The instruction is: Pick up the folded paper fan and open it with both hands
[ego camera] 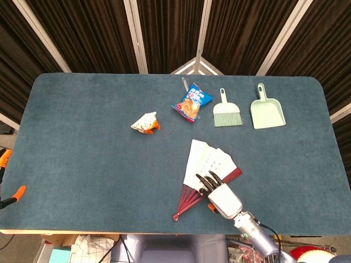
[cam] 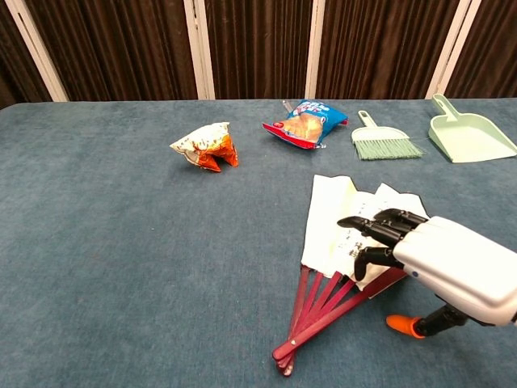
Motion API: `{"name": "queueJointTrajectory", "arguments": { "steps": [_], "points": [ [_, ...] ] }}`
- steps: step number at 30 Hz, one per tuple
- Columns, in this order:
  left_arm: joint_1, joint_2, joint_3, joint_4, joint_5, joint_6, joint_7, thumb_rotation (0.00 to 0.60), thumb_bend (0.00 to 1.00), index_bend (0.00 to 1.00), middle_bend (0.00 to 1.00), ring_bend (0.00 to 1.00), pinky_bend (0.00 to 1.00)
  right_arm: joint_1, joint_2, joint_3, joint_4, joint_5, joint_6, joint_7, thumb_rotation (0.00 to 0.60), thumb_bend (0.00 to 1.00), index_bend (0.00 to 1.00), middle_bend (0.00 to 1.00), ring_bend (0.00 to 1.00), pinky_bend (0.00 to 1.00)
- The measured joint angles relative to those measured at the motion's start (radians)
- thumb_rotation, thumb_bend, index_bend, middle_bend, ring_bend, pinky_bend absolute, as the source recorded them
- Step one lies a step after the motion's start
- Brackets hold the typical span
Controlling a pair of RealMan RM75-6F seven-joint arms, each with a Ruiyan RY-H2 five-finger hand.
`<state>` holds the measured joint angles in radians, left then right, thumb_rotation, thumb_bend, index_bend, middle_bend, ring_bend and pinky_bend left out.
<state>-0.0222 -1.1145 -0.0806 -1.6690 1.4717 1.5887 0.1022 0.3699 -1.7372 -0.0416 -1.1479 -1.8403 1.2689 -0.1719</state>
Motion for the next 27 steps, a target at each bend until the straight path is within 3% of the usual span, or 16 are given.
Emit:
{"name": "queueJointTrajectory", "arguments": {
  "steps": [14,27],
  "points": [
    [-0.009,-0.008,-0.001,0.001,-0.009,-0.016,0.023,0.600,0.33,0.05,0.04,0.00,0.08,0.037,-0.027,0.006,0.016,0.020,-0.013,-0.008,0.600,0.38,0.52,0.09,0.20,0.14],
    [-0.011,-0.014,0.003,-0.002,-0.006,-0.018,0.038,0.600,0.33,0.05,0.04,0.00,0.08,0.050,-0.022,-0.006,0.018,0.032,0.000,-0.009,0.600,0.40,0.54,0.09,0.21,0.15]
  ]
}}
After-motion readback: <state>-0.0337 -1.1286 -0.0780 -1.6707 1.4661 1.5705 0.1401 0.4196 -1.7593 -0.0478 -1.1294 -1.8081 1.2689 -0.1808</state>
